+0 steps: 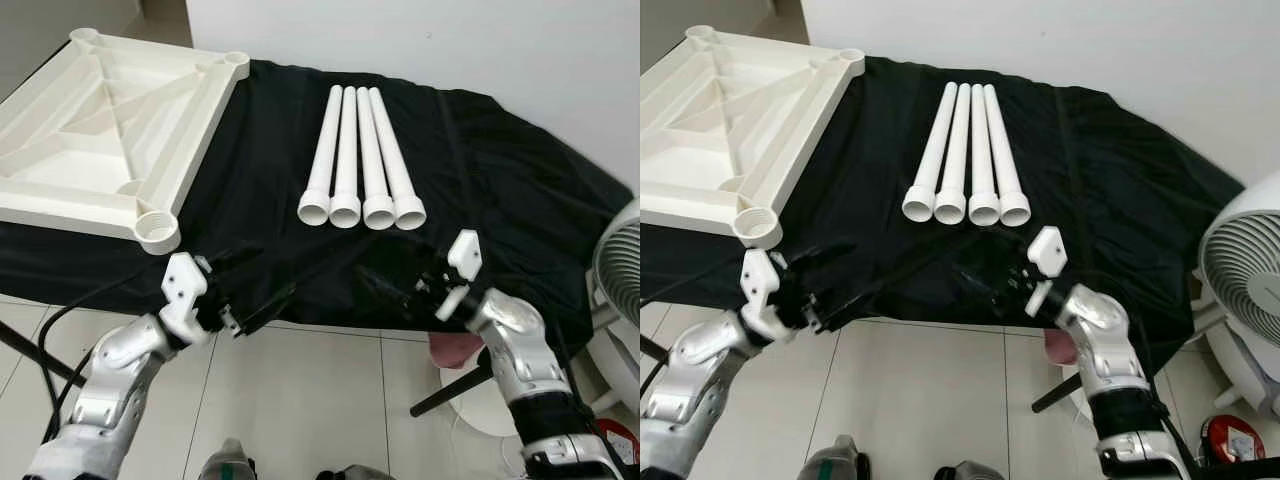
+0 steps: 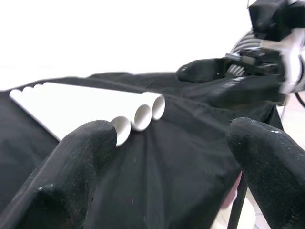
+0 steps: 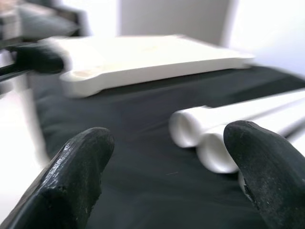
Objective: Building children table
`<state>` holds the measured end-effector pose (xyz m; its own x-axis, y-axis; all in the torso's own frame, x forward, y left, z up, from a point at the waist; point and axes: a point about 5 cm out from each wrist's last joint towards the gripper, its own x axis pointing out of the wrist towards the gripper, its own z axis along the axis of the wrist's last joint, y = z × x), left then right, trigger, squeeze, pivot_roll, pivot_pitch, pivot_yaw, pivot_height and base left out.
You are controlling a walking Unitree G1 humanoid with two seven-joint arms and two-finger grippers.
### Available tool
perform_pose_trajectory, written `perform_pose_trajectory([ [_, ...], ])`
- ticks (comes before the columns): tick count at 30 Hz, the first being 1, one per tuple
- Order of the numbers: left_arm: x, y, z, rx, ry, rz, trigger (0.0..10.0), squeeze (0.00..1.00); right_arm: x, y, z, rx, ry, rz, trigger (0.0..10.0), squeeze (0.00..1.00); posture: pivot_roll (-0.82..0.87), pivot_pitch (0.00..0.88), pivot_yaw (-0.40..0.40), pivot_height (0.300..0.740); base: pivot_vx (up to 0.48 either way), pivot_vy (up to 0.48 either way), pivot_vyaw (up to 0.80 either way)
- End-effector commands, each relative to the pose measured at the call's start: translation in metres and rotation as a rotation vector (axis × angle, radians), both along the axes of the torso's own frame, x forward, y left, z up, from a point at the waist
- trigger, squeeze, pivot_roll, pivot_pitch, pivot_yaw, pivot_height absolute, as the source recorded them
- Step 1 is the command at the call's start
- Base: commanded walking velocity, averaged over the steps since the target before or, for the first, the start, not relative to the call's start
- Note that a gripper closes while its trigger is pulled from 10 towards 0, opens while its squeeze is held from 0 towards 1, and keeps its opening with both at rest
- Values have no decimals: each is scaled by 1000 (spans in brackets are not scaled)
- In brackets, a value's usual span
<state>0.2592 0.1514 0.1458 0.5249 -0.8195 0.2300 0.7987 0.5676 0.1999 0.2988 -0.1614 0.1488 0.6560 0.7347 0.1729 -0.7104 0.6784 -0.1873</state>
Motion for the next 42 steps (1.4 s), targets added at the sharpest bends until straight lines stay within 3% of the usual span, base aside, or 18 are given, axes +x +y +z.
perform_pose_trajectory([
  [1,7,1,-1,-23,25,68,10000,0,6,-4,0,19,19,-73,10000,0,123,15,-81,740,0,0,0],
  [2,19,1,5,-51,23,136,10000,0,15,-5,6,57,10,-168,10000,0,121,13,-81,740,0,0,0],
  [5,23,1,7,-58,28,161,10000,0,19,-7,9,83,20,-214,10000,0,117,10,-82,740,0,0,0],
  [6,39,4,13,-100,58,269,10000,0,29,-14,11,112,42,-347,10000,0,108,5,-78,740,0,0,0],
  [8,46,6,13,-121,89,309,10000,0,33,-18,10,100,56,-403,10000,0,104,4,-79,740,0,0,0],
  [9,55,9,15,-133,96,381,10000,0,40,-26,8,21,37,-537,10000,0,93,3,-76,740,0,0,0],
  [12,66,13,12,-122,134,470,10000,0,43,-28,8,52,63,-608,10000,0,79,2,-72,740,0,0,0],
  [19,78,7,12,-213,203,491,10000,0,47,-21,10,108,83,-661,10000,0,63,7,-65,740,0,0,0],
  [21,87,-2,15,-262,237,529,10000,0,46,-17,18,137,28,-694,10000,0,44,22,-56,740,0,0,0],
  [25,92,-2,10,-249,264,581,10000,0,45,-16,17,131,15,-719,10000,0,37,16,-54,740,0,0,0],
  [28,96,-1,5,-191,264,664,10000,0,43,-17,12,116,20,-744,10000,0,59,0,-57,740,0,0,0],
  [32,98,-2,9,-230,265,670,10000,0,46,-17,11,125,31,-755,10000,0,59,0,-55,740,0,238,0],
  [42,102,-10,9,-229,246,673,10000,0,55,-13,15,127,22,-764,10000,0,90,0,-61,740,0,477,0],
])
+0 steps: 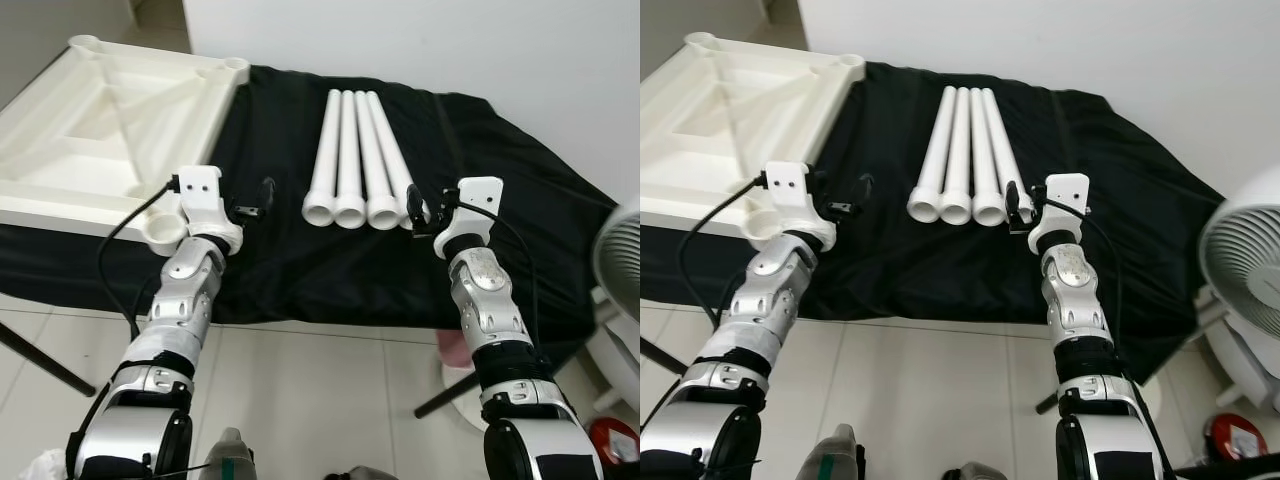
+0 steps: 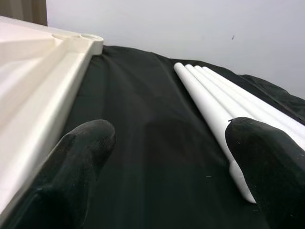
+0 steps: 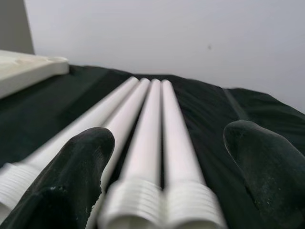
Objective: Building children table
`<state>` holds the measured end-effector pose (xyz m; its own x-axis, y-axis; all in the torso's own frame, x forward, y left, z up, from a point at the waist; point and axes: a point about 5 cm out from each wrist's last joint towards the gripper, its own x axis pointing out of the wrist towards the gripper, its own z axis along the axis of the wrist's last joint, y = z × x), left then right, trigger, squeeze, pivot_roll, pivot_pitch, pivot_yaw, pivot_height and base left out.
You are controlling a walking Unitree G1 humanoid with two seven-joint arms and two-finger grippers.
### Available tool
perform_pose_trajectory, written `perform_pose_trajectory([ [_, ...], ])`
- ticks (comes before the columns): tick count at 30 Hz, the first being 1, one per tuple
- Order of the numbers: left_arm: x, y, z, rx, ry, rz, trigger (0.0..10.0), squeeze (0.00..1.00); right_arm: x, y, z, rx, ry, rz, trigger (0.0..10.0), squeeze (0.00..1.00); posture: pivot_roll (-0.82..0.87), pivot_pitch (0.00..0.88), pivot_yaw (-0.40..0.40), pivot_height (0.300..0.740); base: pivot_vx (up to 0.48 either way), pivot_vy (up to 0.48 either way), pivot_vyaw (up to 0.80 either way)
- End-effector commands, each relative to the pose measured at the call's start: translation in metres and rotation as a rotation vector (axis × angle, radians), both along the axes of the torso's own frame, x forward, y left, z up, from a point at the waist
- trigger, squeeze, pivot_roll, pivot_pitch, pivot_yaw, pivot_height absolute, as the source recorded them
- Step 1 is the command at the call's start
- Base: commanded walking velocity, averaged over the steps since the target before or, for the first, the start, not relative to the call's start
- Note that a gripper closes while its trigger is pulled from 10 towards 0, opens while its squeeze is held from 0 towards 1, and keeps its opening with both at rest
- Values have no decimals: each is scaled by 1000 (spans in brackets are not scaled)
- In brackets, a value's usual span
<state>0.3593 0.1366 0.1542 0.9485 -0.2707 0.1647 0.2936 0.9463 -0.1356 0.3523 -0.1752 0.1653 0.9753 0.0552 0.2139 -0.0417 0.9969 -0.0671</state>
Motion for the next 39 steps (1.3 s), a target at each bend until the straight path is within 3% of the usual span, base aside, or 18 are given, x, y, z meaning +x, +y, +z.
perform_pose_trajectory([
  [1,2,5,2,13,-11,30,10000,0,4,2,-1,0,6,-1,10000,0,105,0,-68,740,0,476,0],
  [7,4,6,5,28,-26,40,10000,0,10,7,5,-5,-10,19,10000,0,123,0,-77,740,0,476,0],
  [13,4,4,10,85,-55,62,10000,0,11,7,5,-5,-8,21,10000,0,124,0,-89,740,0,0,0],
  [17,4,-4,12,144,-64,3,10000,0,13,7,6,-10,-8,21,10000,0,102,0,-110,740,0,0,0],
  [23,8,-3,9,114,-23,6,10000,0,15,6,9,-21,-20,27,10000,0,89,0,-103,740,0,0,0],
  [31,14,-9,23,76,-60,16,10000,0,15,3,9,-24,-34,9,10000,0,94,0,-71,740,0,0,0],
  [39,9,-9,28,107,-69,-6,10000,0,10,9,7,-94,-38,87,10000,0,103,0,11,740,0,0,0],
])
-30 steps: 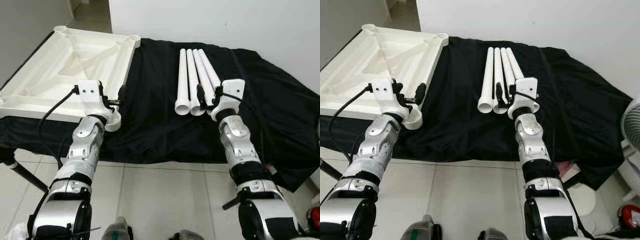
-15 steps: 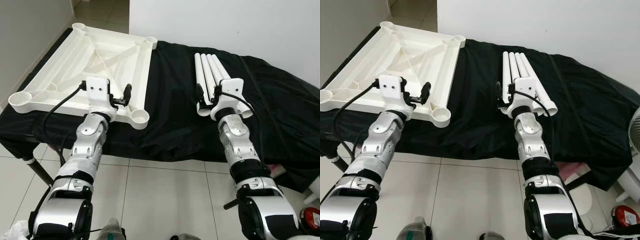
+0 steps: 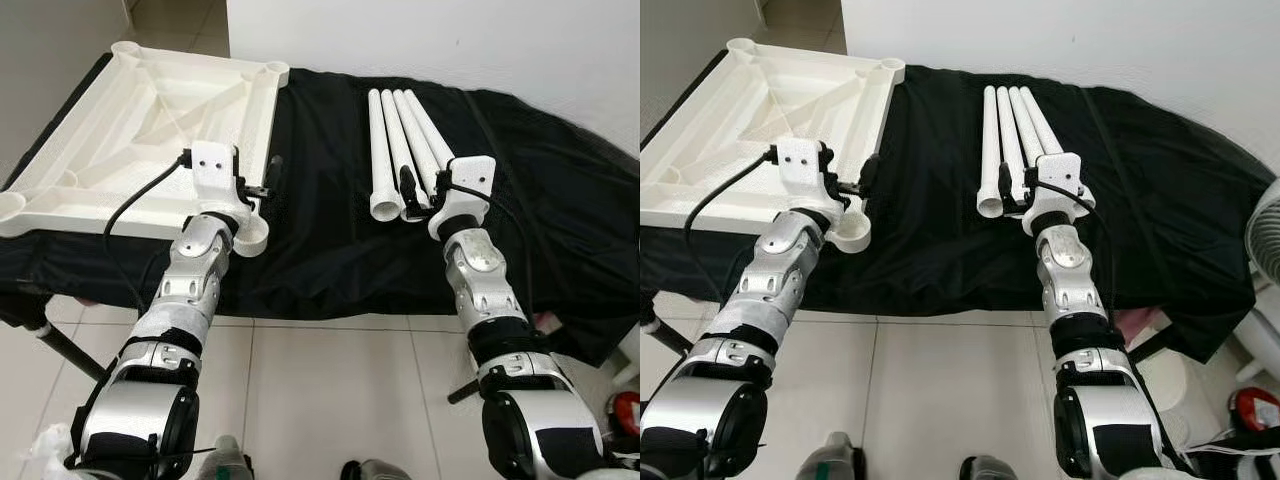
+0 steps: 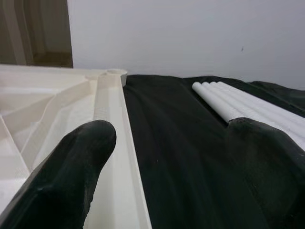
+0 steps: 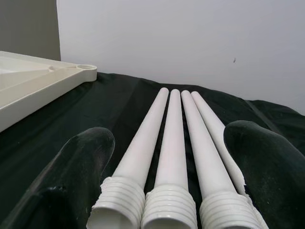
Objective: Building children table
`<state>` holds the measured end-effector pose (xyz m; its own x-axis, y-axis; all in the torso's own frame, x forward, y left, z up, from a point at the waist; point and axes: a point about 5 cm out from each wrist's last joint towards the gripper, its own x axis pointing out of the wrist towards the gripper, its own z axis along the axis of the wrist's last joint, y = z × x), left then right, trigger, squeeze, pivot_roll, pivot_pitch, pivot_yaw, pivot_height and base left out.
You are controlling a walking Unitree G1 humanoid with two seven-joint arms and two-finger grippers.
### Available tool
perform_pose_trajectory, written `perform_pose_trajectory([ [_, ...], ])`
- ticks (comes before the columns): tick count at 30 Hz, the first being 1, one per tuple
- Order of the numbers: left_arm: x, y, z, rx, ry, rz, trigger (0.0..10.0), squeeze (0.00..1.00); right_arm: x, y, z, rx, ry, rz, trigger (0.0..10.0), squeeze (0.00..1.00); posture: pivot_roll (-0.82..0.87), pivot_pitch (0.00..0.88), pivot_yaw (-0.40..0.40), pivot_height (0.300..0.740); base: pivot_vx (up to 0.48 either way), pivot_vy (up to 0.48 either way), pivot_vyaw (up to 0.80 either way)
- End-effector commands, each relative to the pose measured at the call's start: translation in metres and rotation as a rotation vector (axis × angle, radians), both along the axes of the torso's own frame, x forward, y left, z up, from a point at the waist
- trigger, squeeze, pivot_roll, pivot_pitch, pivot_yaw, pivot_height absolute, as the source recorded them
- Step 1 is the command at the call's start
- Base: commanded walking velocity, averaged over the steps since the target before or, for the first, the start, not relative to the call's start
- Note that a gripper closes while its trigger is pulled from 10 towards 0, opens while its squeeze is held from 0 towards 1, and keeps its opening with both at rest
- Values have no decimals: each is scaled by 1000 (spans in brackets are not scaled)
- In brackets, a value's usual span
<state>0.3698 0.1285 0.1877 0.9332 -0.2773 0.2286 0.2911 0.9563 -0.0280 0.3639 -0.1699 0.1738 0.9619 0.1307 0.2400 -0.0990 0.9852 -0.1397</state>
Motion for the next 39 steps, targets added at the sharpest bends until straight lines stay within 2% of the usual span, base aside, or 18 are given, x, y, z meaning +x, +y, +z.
perform_pose_trajectory([
  [1,-2,0,-5,23,25,-15,10000,0,-2,3,-2,-23,-4,25,10000,0,103,0,11,740,0,0,0],
  [7,-3,7,-12,31,38,-5,10000,0,0,6,0,16,-22,-9,10000,0,105,0,1,740,0,0,0],
  [8,-3,9,-13,26,37,13,10000,0,-1,8,-3,59,-14,-30,10000,0,110,0,-11,740,0,0,0],
  [15,-5,11,-13,2,39,32,10000,0,-5,11,-10,98,0,-26,10000,0,123,0,-38,740,0,0,0],
  [39,-7,11,-13,-5,30,47,10000,0,-2,8,-9,69,5,-10,10000,0,137,0,-63,740,0,0,0],
])
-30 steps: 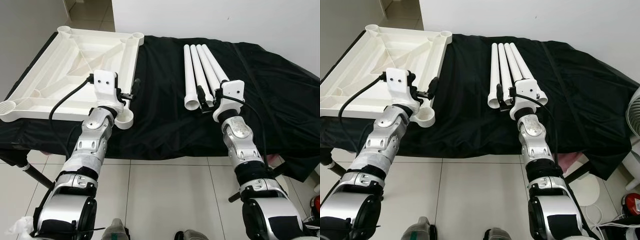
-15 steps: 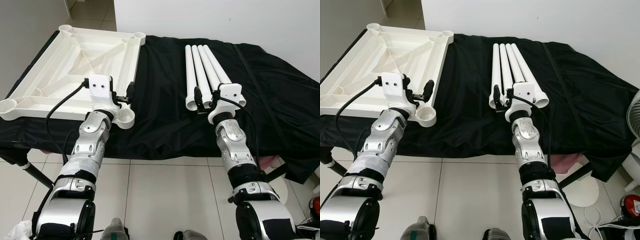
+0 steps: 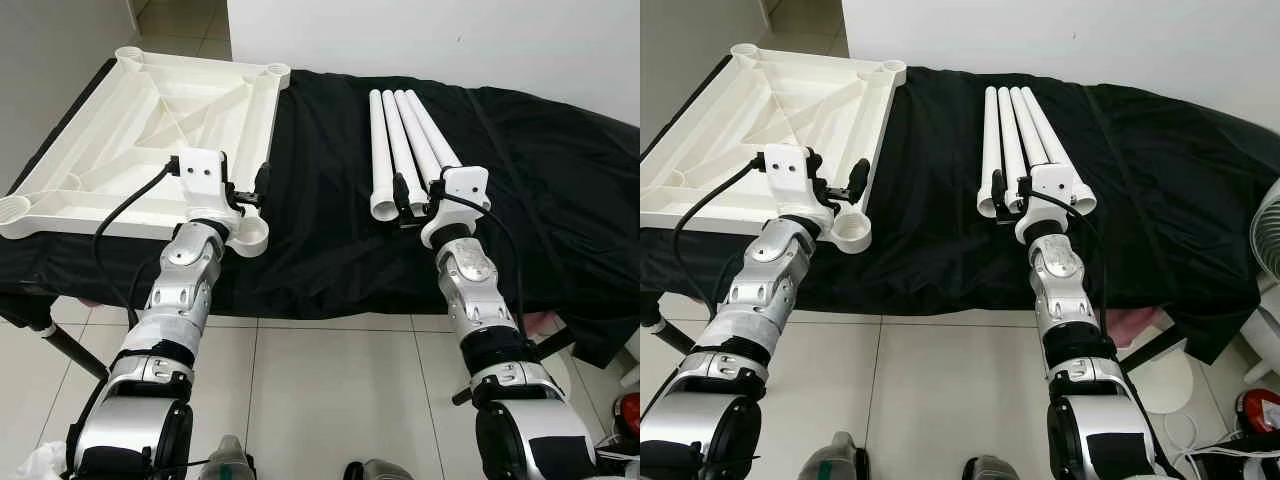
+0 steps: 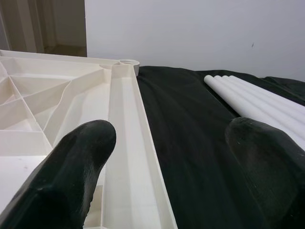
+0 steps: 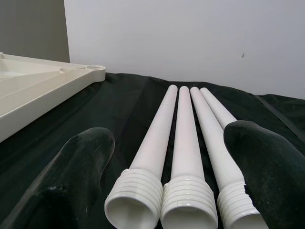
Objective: Building children table
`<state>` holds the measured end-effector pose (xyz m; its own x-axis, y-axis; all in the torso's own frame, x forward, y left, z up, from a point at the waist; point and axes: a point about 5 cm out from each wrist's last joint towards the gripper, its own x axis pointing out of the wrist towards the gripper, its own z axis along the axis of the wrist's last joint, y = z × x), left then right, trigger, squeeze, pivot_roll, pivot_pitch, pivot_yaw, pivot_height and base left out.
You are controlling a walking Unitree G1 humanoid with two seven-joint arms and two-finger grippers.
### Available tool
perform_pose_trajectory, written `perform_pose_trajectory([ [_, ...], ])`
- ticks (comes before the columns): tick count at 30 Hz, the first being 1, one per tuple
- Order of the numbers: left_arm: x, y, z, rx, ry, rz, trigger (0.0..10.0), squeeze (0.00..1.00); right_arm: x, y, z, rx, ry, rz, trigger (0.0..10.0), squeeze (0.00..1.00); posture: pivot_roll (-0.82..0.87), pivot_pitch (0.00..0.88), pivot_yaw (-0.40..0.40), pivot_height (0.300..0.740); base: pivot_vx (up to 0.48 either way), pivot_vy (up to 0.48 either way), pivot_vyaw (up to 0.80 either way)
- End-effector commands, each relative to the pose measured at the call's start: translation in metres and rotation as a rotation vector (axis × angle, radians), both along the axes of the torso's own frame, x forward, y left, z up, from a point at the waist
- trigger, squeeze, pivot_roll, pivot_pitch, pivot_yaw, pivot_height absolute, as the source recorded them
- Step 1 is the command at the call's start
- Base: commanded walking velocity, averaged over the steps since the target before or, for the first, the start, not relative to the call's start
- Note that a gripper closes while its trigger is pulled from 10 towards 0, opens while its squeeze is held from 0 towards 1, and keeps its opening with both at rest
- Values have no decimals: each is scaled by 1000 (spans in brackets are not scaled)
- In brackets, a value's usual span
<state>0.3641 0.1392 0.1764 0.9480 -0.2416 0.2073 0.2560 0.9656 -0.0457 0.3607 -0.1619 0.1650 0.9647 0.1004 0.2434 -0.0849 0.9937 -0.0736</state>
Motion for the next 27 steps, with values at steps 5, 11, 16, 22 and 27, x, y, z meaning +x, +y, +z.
perform_pose_trajectory([
  [5,-2,0,-2,6,2,15,10000,0,2,0,0,0,4,11,10000,0,142,0,-69,740,0,0,0],
  [11,-2,2,-2,5,1,22,10000,0,2,-1,0,-4,8,17,10000,0,146,0,-74,740,0,0,0],
  [16,-2,2,-1,11,-4,23,10000,0,3,-1,0,-9,10,18,10000,0,146,0,-77,740,0,0,0],
  [22,-3,6,-3,15,-4,29,10000,0,3,-2,0,-14,10,21,10000,0,148,0,-82,740,166,0,0],
  [27,-4,6,-2,16,-6,35,10000,0,4,-3,1,-17,11,22,10000,0,150,0,-86,740,254,0,0],
])
